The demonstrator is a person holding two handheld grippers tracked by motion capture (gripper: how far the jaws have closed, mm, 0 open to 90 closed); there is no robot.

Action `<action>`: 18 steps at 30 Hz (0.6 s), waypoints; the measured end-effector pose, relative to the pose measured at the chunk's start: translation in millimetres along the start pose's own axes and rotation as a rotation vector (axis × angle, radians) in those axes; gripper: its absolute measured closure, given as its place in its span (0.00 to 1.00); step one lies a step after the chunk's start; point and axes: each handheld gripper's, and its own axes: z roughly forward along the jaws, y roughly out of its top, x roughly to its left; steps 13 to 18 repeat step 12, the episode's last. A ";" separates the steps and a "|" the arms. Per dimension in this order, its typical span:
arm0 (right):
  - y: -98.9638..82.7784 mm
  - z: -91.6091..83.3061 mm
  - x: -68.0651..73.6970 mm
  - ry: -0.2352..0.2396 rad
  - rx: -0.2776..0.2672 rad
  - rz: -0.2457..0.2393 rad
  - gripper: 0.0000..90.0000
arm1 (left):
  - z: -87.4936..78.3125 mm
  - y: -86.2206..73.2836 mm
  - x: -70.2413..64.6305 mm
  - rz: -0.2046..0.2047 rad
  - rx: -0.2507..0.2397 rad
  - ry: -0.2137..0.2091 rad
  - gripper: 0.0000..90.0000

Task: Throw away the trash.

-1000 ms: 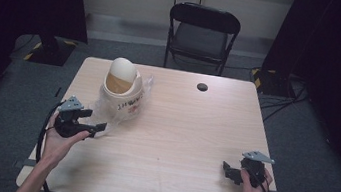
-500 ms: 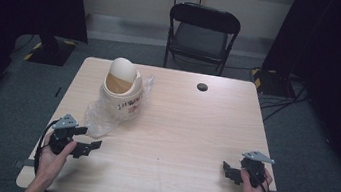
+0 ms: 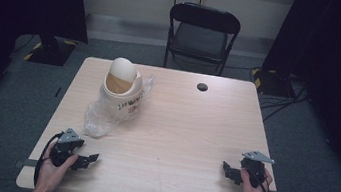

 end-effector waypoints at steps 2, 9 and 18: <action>0.0 -0.1 0.0 0.001 0.000 -0.001 0.12 | 1.1 -0.4 -1.2 0.002 -0.007 0.010 0.17; 0.0 -0.1 -0.1 0.001 0.000 -0.001 0.12 | 4.8 -0.9 -3.9 0.067 -0.002 0.045 0.15; 0.0 0.0 -0.1 0.001 0.000 -0.001 0.12 | 4.9 -0.9 -4.3 0.064 -0.002 0.047 0.15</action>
